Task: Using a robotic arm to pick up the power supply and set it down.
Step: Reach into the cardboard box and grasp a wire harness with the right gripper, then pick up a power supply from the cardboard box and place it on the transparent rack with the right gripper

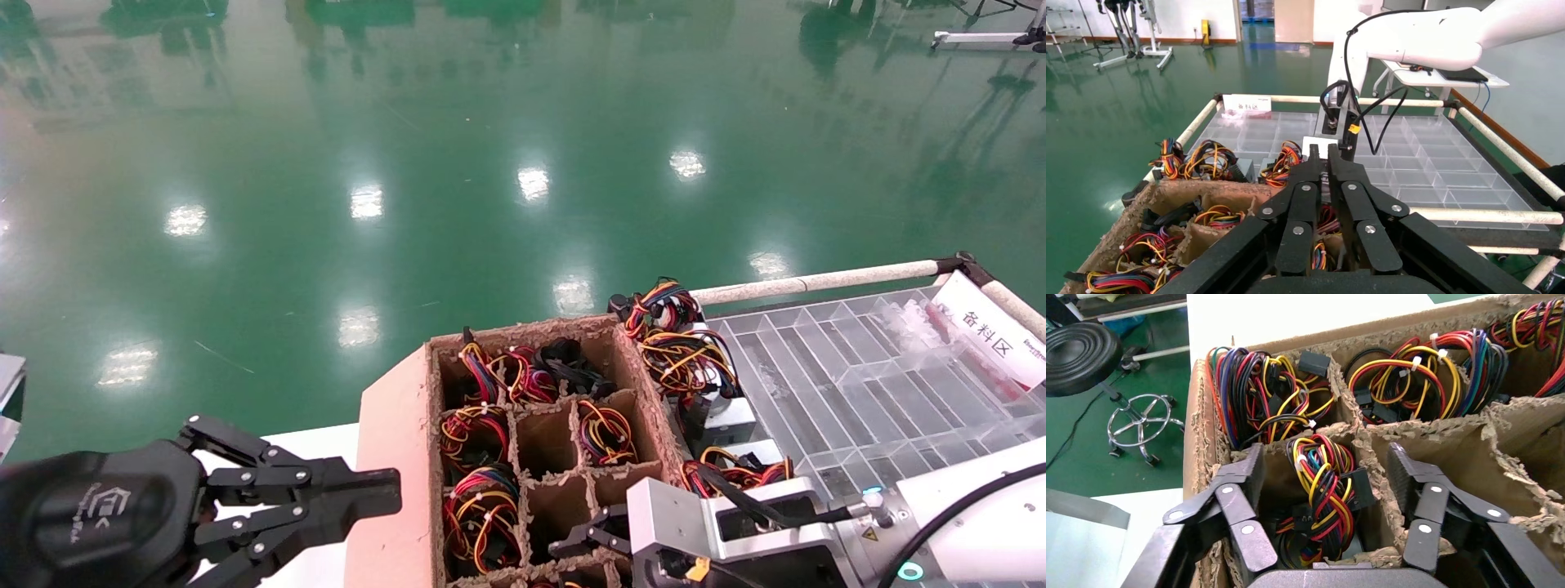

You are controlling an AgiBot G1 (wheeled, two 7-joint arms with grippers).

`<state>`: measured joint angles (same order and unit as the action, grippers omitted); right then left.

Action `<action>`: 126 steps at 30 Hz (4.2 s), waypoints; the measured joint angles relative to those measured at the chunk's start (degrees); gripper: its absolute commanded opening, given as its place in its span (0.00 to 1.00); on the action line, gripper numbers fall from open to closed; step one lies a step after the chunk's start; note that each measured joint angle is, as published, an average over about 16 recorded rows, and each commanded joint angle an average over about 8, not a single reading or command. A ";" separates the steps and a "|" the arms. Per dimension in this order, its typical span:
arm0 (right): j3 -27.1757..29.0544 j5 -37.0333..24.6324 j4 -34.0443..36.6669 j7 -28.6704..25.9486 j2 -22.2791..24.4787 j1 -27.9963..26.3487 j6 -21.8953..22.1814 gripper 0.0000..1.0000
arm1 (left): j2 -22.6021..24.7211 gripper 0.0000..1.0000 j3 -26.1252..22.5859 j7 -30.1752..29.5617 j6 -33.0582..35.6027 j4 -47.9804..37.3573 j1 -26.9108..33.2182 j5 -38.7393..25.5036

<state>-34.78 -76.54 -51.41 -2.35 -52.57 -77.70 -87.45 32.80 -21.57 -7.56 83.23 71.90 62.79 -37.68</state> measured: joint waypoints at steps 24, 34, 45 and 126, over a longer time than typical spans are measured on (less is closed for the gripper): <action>-0.41 0.37 2.21 1.10 0.51 -0.49 -0.52 0.00 | 0.00 1.00 -0.01 0.00 0.00 0.00 0.00 0.00; 1.06 3.48 1.14 1.18 2.56 -0.47 -1.14 0.00 | 0.00 1.00 -0.01 0.00 0.00 0.00 0.00 0.01; 4.81 11.36 -2.78 0.81 6.97 -1.03 -1.87 0.00 | 0.00 1.00 -0.01 0.01 0.00 0.00 0.00 0.01; -12.18 28.87 -3.31 9.45 37.50 -12.43 -3.78 0.00 | -0.01 1.00 -0.03 0.02 -0.01 0.00 0.01 0.02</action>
<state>-46.96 -47.67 -54.73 7.10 -15.07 -90.13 -91.24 32.78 -21.60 -7.54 83.22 71.90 62.80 -37.65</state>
